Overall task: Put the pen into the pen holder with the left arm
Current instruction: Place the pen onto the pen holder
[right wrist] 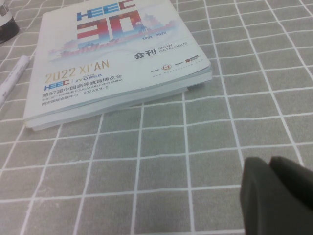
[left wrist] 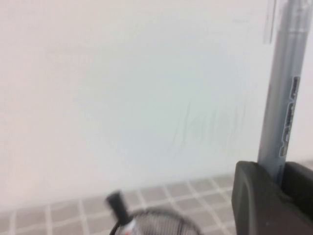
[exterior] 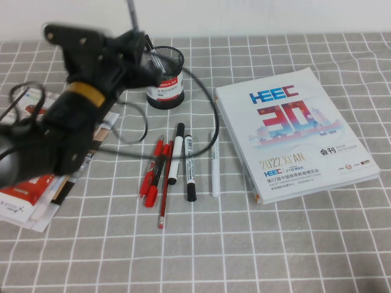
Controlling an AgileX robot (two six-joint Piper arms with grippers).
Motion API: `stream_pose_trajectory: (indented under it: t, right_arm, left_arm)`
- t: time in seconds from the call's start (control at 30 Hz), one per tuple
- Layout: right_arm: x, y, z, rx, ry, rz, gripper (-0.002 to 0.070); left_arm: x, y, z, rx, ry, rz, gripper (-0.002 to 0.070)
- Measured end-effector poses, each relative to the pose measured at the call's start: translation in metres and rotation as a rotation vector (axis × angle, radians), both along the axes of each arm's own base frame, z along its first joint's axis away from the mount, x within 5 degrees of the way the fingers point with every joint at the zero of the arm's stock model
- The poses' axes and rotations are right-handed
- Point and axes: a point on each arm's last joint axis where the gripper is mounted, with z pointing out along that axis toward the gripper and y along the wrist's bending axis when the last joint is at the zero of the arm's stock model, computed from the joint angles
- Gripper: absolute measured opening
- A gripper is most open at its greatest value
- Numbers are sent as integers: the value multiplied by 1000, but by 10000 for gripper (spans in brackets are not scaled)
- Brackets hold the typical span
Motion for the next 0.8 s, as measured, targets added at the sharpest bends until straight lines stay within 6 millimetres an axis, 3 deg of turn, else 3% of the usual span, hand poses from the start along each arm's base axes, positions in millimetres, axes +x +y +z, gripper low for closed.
stream_pose_trajectory:
  t: [0.23, 0.43, 0.8]
  right_arm:
    - [0, 0, 0, 0, 0, 0, -15]
    - [0, 0, 0, 0, 2, 0, -15]
    - [0, 0, 0, 0, 2, 0, -15]
  left_arm:
    - [55, -20, 3, -88, -3, -18, 50]
    - [92, -30, -10, -76, 48, -1, 50]
    - [105, -34, -33, -55, 99, 3, 50]
